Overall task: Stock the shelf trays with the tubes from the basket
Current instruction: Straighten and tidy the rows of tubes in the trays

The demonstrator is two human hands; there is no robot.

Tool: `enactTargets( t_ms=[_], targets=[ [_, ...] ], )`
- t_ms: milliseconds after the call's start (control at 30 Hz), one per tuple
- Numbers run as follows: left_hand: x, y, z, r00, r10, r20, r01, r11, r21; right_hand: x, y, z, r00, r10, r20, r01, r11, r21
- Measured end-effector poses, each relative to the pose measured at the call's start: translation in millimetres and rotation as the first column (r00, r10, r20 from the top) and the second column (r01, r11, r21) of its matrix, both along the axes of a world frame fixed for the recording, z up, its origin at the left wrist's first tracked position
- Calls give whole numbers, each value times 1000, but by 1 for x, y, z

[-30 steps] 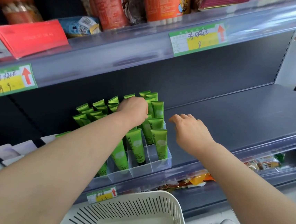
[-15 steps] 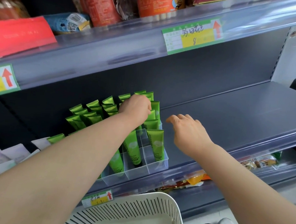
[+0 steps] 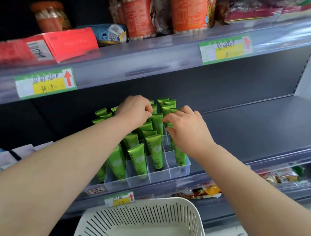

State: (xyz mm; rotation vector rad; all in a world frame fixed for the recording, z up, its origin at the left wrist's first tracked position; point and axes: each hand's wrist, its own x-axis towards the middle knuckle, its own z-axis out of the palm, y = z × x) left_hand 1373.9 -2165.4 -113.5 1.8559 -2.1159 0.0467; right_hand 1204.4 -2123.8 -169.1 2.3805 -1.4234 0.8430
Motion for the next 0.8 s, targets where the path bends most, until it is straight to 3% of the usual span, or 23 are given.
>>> enactTargets(
  t_ms=[167,467,600,800],
  targets=[
    [12,9,-1,1000,19,-18,-19,1000,25,23,-1,-6,980,27,-196,9,983,185],
    [19,12,-10,999,-7,-36,9,998,62,31,-3,-3,959,21,-284,68,952,299],
    [16,11,-19,999,-25,-36,28,994,104,29,-1,-2,960,43,-278,55,941,333],
    [8,8,-26,988,-63,141,30,973,227,22,1,1,989,24,-149,31,936,352]
  ],
)
